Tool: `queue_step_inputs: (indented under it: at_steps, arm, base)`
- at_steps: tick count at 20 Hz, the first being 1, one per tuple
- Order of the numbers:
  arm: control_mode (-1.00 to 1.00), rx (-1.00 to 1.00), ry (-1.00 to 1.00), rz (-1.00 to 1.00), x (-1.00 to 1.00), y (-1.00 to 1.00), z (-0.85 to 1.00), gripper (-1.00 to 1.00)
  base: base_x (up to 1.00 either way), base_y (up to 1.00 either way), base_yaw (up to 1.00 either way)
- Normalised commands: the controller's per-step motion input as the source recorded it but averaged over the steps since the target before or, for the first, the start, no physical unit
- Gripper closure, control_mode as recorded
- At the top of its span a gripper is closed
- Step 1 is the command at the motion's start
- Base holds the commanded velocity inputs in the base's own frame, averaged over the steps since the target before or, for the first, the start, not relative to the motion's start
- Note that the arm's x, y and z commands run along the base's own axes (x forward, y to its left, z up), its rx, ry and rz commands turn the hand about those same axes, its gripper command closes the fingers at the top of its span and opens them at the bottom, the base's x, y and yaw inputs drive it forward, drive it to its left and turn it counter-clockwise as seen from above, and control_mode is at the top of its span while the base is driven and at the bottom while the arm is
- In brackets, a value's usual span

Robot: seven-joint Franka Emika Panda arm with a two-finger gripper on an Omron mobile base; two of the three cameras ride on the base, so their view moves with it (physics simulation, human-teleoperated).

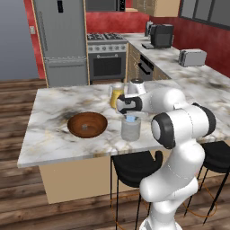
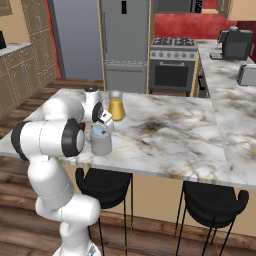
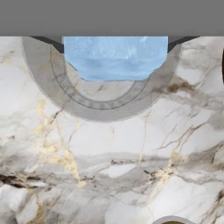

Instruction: There are two ice cubes in the ice bowl. Place both ice cubes in the glass cup.

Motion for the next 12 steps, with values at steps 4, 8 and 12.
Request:
queue_step_inputs:
  at_steps: [4, 8, 12]
  arm:
    - [-1.0, 0.0, 0.0, 0.0, 0.25, 0.0, -0.04, 1.0]
    - [-1.0, 0.0, 0.0, 0.0, 0.23, 0.0, -0.03, 1.0]
    - [-1.0, 0.0, 0.0, 0.0, 0.1, 0.0, -0.01, -1.0]
  base:
    - [0.0, 0.0, 0.0]
    - [0.0, 0.0, 0.0]
    - [0.0, 0.0, 0.0]
